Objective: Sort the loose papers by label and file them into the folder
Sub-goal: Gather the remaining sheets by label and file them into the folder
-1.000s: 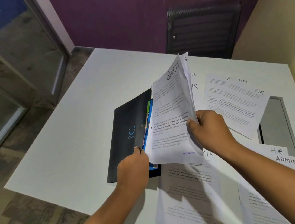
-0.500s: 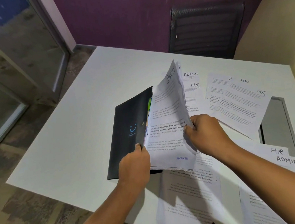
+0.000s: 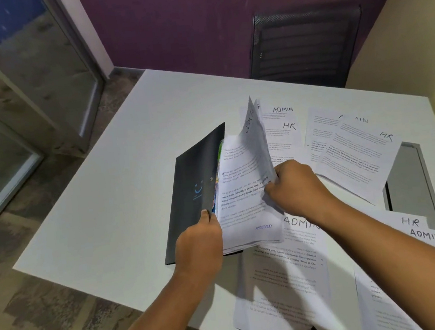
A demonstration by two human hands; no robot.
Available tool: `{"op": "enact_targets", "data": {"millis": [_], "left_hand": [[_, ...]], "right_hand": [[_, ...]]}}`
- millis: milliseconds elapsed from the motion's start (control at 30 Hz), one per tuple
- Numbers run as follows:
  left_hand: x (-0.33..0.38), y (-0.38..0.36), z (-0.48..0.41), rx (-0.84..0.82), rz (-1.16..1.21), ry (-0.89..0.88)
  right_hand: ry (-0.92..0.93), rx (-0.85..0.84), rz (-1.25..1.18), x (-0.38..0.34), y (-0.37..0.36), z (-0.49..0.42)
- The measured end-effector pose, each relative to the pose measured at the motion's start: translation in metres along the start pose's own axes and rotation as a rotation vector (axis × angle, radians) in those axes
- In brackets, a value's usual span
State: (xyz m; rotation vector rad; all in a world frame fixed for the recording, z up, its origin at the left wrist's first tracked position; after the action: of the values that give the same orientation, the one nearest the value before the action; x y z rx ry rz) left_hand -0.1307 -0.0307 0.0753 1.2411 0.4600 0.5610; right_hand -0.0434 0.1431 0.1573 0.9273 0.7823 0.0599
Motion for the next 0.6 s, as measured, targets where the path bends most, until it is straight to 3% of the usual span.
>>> {"op": "enact_targets", "data": {"millis": [200, 600], "left_hand": [[-0.006, 0.003, 0.005, 0.044, 0.036, 0.034], [0.004, 0.010, 0.007, -0.002, 0.060, 0.051]], "right_hand": [[-0.030, -0.041, 0.037, -0.007, 0.023, -0.005], [0.035, 0.038, -0.077, -0.022, -0.019, -0.029]]}}
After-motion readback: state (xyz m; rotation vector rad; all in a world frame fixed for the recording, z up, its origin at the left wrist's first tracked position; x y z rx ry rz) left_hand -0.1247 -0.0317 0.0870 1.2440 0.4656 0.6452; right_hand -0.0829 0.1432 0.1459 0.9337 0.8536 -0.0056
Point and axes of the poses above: each hand's wrist, its own z-axis away from the middle knuckle, its own y-axis out of the back of the hand, x = y × z, the point moved 6 cm from there along -z, towards the middle knuckle, and after that the axes turned 5 degrees about -z, right-handed, at the moved point
